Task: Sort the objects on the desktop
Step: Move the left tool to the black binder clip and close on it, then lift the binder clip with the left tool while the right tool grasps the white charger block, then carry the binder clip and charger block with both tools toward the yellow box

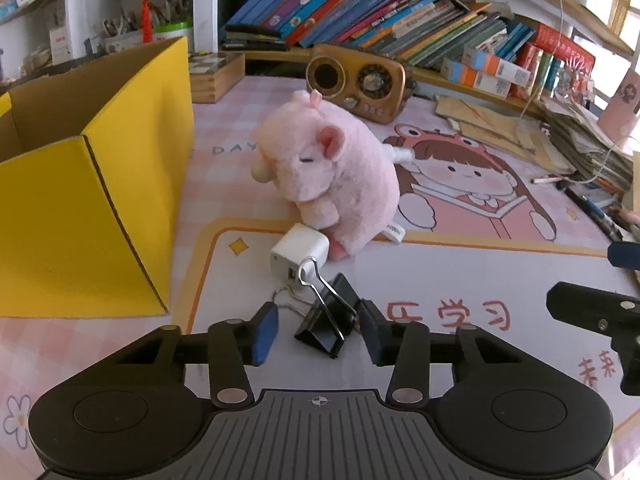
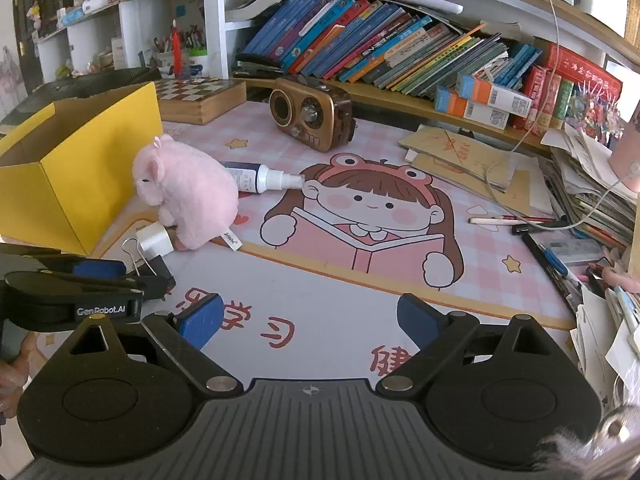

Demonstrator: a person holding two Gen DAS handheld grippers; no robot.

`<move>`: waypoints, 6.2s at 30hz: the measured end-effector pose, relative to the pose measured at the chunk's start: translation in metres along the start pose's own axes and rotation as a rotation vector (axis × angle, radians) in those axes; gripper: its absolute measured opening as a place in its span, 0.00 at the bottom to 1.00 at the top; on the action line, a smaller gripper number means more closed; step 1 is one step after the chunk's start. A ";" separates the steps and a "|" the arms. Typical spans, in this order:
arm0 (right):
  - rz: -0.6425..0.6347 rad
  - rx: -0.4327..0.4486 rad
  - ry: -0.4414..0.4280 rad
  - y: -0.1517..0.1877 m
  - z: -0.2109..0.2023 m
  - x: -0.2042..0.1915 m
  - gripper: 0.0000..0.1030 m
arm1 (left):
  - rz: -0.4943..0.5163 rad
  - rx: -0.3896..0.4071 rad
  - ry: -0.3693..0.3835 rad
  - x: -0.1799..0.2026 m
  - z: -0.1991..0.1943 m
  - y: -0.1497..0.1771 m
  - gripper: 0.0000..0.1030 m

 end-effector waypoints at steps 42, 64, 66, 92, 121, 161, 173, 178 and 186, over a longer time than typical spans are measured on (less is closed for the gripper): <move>-0.168 -0.061 -0.376 -0.026 0.089 -0.088 0.44 | -0.195 0.086 -0.189 -0.088 -0.104 0.026 0.13; -0.248 -0.029 -0.354 -0.028 0.111 -0.103 0.34 | -0.173 0.067 -0.159 -0.083 -0.100 0.027 0.13; -0.229 -0.030 -0.354 -0.026 0.103 -0.098 0.34 | -0.164 0.068 -0.150 -0.080 -0.100 0.027 0.13; 0.000 0.026 -0.144 -0.011 -0.020 -0.023 0.34 | -0.057 0.182 0.149 -0.025 -0.106 0.004 0.13; 0.126 -0.012 -0.041 0.054 -0.073 -0.164 0.34 | 0.053 0.178 0.272 -0.129 -0.173 0.068 0.13; -0.075 -0.069 -0.219 0.046 -0.058 -0.277 0.34 | -0.094 0.217 0.171 -0.211 -0.198 0.096 0.13; -0.117 0.009 -0.236 0.015 -0.047 -0.274 0.34 | -0.132 0.278 0.111 -0.220 -0.197 0.068 0.13; -0.087 0.051 -0.262 -0.014 -0.041 -0.264 0.34 | -0.148 0.334 0.093 -0.223 -0.195 0.036 0.13; -0.113 0.111 -0.312 -0.065 -0.025 -0.257 0.34 | -0.158 0.403 0.069 -0.224 -0.177 -0.014 0.13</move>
Point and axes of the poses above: each gripper's, at about its wrist camera, not at the fingertips, and z roughly the way its jaws point, x to its right, y to its underside, the point moved 4 cm from there along z, roughly the way its jaws point, and after that the axes turned 6 degrees about -y, right-handed, at the moved point
